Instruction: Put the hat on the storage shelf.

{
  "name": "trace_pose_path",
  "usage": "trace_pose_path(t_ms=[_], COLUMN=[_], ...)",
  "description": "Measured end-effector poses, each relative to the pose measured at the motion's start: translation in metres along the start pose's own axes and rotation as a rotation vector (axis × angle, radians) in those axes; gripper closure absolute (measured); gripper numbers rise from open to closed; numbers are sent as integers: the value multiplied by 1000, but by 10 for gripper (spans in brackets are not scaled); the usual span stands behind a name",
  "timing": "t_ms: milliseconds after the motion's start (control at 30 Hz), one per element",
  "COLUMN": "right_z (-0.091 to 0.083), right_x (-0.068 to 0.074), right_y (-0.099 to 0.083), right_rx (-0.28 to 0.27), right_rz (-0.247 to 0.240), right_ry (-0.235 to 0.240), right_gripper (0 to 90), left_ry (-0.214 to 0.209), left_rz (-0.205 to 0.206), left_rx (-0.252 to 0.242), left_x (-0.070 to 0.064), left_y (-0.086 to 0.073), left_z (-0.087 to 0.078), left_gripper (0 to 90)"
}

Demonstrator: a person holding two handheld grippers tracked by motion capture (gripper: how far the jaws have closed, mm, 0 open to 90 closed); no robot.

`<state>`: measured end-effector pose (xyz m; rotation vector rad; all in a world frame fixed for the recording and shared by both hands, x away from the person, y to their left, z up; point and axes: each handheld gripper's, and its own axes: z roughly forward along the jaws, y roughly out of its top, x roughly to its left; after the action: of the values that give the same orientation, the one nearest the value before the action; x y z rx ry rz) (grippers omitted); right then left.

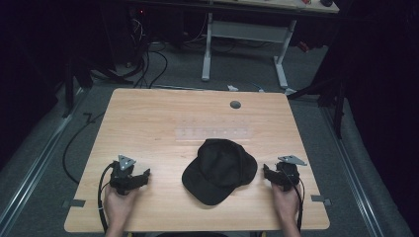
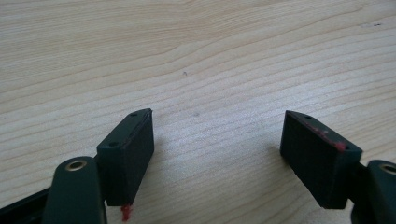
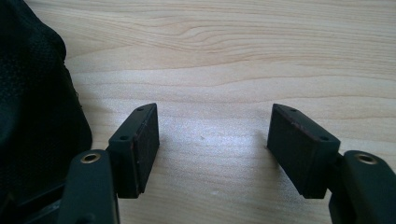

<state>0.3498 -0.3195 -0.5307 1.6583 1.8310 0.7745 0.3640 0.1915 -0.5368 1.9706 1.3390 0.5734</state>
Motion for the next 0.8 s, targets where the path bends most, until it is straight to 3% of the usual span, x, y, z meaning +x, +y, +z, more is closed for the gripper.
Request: trace_pose_path(t_ms=[800], right_z=[-1], right_x=[0], right_y=[0], right_rx=[4], right_rz=[-7], right_ry=[6], right_gripper=[338], left_ry=[-1], left_rz=[-3], left_rx=[-1], left_x=[0], left_y=[0], left_z=[0], left_gripper=[263])
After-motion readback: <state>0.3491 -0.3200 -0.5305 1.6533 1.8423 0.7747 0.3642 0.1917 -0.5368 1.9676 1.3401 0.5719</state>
